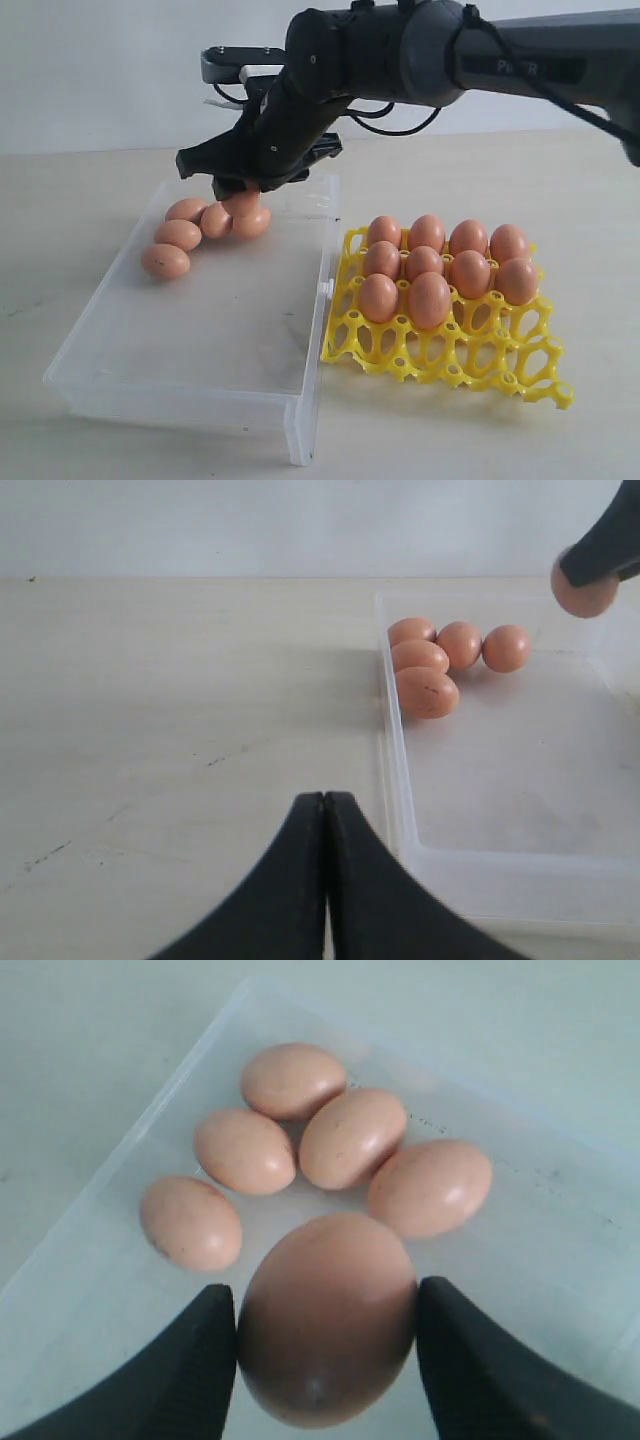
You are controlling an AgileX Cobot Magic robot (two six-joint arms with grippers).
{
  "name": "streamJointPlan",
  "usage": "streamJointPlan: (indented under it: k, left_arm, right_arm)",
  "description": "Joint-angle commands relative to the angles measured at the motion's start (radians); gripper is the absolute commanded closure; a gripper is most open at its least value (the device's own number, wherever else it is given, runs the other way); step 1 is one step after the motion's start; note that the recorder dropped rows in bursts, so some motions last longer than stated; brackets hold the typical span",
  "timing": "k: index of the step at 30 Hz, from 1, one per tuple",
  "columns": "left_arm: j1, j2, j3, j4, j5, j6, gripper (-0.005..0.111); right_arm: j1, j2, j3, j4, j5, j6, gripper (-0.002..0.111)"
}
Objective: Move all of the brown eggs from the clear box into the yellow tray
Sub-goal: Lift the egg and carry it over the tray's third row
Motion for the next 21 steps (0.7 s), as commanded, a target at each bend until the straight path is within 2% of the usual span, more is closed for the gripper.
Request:
streamJointPlan:
  k: [1, 6, 10, 16, 21]
  left_arm:
    - [0.001, -0.006, -0.004, -0.002, -0.004, 0.002, 0.107]
    - [0.001, -0.006, -0.004, -0.002, -0.004, 0.002, 0.107]
    - [0.001, -0.006, -0.004, -0.002, -0.004, 0.002, 0.107]
    - [0.001, -0.006, -0.004, -0.002, -0.004, 0.002, 0.107]
    - [0.001, -0.006, -0.004, -0.002, -0.004, 0.002, 0.107]
  right_arm:
    - [0.010, -0.127, 0.174, -0.036, -0.120, -0.016, 0.108]
    - [0.010, -0.344, 0.468, -0.046, -0.306, -0.016, 0.108]
    - [-0.001, -0.535, 0.740, -0.139, -0.520, -0.014, 0.108]
    - [-0.098, -0.649, 0.884, -0.139, -0.542, -0.014, 0.108]
    - [-0.200, -0.720, 0.921, -0.143, -0.533, -0.027, 0.108]
